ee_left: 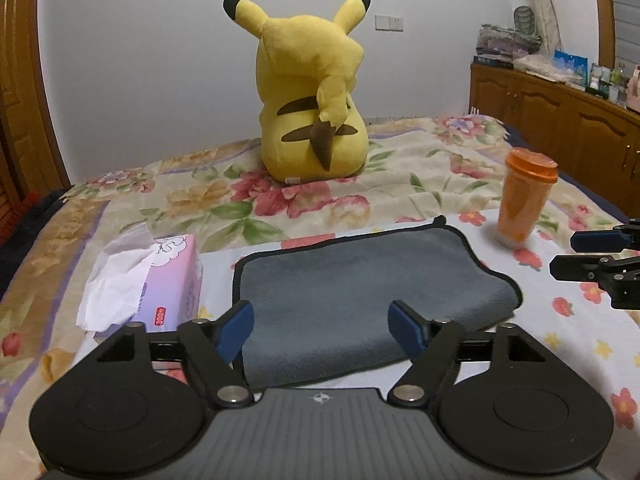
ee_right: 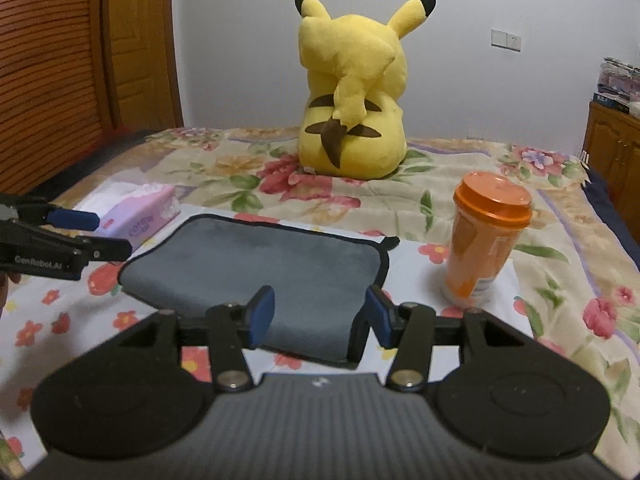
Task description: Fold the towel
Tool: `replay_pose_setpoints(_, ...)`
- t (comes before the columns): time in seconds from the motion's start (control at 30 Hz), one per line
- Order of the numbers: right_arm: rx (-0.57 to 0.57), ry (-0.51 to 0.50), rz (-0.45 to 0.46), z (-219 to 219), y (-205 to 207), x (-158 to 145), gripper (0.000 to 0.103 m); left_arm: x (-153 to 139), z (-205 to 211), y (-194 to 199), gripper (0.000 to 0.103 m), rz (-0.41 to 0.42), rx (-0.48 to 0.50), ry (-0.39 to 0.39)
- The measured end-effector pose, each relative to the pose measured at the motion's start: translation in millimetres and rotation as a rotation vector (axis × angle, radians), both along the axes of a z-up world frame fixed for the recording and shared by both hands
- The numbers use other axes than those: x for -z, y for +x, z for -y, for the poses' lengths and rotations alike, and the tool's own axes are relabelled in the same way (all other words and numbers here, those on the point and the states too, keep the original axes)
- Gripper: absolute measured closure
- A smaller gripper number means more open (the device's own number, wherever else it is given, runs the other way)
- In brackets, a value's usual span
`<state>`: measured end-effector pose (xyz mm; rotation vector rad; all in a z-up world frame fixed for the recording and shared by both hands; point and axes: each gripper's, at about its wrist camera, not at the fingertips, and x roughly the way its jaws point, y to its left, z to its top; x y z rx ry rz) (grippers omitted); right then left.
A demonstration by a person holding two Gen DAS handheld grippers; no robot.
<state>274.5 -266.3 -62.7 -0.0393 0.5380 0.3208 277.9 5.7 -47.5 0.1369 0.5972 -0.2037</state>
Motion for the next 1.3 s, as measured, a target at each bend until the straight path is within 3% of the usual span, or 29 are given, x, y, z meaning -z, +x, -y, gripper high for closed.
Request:
replay_pose_setpoints(0.07, 0.003, 0.0, 0.004, 1, -6, -3, 0.048, -2, 0, -8, 0.013, 0.003, 0.003, -0.01)
replay_pose_setpoints(0.6, 0.012, 0.018, 0.039, 12, -51, -24, 0.035, -20, 11, -71, 0.0, 0.031, 0.022, -0.02)
replay_pose_setpoints(0.87, 0.032, 0.023, 0.054, 17, -68, -33, 0.012, -40, 21, -95, 0.0, 0.062, 0.019, -0.012)
replay_pose_setpoints(1.0, 0.029, 0.026, 0.059, 18, -76, -38, 0.01, -49, 23, -106, 0.0, 0.069, 0.006, -0.011)
replay_pose_setpoints(1.1, 0.028, 0.035, 0.068, 19, -82, -44, 0.0, -56, 25, -112, 0.0, 0.073, -0.003, 0.007)
replay_pose_setpoints(1.3, 0.033, 0.044, 0.087, 18, -97, -58, 0.0, -73, 28, -133, 0.0, 0.091, -0.025, 0.024)
